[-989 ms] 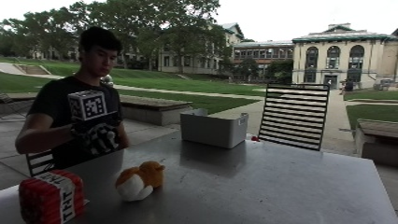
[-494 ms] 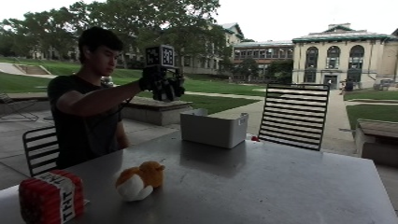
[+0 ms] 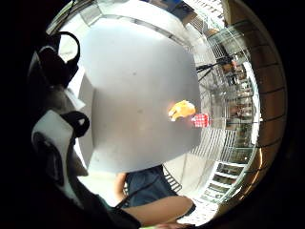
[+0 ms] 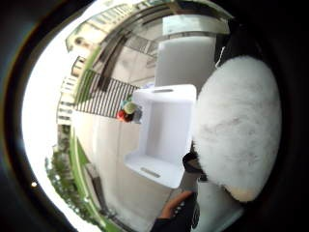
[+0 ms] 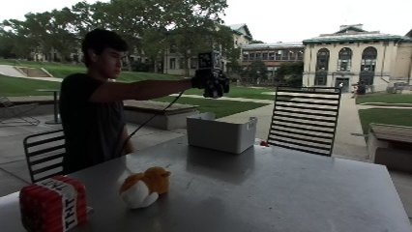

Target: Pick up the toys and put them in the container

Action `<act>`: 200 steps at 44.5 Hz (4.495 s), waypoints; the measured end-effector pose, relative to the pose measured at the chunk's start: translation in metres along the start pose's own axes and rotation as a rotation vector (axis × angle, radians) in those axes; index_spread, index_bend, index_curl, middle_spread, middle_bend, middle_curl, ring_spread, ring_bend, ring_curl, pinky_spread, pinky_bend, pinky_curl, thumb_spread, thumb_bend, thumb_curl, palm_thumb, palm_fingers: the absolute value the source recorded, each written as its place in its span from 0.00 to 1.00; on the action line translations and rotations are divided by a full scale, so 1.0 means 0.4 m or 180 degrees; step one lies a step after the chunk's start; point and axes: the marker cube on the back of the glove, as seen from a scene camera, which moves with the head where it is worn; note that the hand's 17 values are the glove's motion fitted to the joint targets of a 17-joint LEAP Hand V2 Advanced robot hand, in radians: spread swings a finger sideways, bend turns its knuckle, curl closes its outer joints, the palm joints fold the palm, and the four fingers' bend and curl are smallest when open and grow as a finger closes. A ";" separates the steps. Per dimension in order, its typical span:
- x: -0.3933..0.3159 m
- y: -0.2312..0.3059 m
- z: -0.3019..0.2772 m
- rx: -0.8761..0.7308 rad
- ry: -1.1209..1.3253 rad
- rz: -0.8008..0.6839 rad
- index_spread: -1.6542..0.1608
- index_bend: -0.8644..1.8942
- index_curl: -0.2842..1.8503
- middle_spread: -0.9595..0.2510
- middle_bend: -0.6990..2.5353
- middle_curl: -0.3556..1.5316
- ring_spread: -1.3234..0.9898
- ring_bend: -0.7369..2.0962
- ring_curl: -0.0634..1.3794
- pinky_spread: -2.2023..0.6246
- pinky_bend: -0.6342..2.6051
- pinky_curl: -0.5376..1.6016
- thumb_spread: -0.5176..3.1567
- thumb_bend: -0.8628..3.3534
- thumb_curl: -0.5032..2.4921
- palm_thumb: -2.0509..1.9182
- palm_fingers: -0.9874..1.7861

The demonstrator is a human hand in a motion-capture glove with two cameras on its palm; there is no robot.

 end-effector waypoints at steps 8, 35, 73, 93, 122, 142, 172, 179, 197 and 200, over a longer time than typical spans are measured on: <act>-0.073 -0.028 0.037 -0.0102 -0.0194 -0.0314 0.70 0.36 0.36 0.49 0.35 0.45 0.38 0.60 0.36 0.63 0.56 0.43 0.40 0.23 0.43 0.68 0.62; -0.231 -0.007 0.129 -0.0318 -0.0266 -0.0928 0.71 0.38 0.36 0.60 0.25 0.44 0.44 0.56 0.37 0.66 0.62 0.46 0.46 0.18 0.38 0.58 0.48; 0.100 0.173 -0.101 -0.0088 -0.0611 -0.1786 0.76 0.35 0.27 0.79 0.27 0.38 0.57 0.32 0.22 0.78 0.50 0.38 0.44 0.19 0.25 0.50 0.28; 0.835 0.102 0.124 0.0003 -0.0088 0.0379 0.75 0.35 0.25 0.78 0.27 0.37 0.57 0.32 0.22 0.80 0.46 0.37 0.44 0.19 0.24 0.50 0.29; 1.139 0.165 0.609 -0.1059 -0.0134 0.1149 0.73 0.36 0.24 0.79 0.25 0.33 0.58 0.30 0.17 0.81 0.54 0.42 0.40 0.19 0.25 0.51 0.28; 1.205 0.220 0.697 -0.1386 0.0086 0.1396 0.71 0.54 0.34 0.80 0.22 0.25 0.58 0.37 0.16 0.74 0.63 0.45 0.48 0.25 0.28 0.63 0.41; 1.223 0.191 0.591 -0.0680 -0.0101 0.1679 0.76 0.51 0.41 0.56 0.46 0.36 0.40 0.68 0.35 0.59 0.46 0.38 0.47 0.37 0.40 0.80 0.80; 1.155 0.142 0.404 -0.0380 -0.0089 0.1746 0.74 0.44 0.42 0.54 0.43 0.36 0.39 0.65 0.35 0.61 0.51 0.42 0.40 0.29 0.39 0.69 0.66; 0.745 0.004 0.011 0.0084 -0.0024 0.1044 0.70 0.35 0.39 0.53 0.38 0.36 0.39 0.62 0.33 0.63 0.56 0.43 0.39 0.26 0.41 0.68 0.62; 0.653 -0.015 -0.033 0.0161 -0.0039 0.0892 0.70 0.35 0.38 0.52 0.38 0.36 0.39 0.62 0.33 0.63 0.56 0.43 0.39 0.25 0.41 0.68 0.62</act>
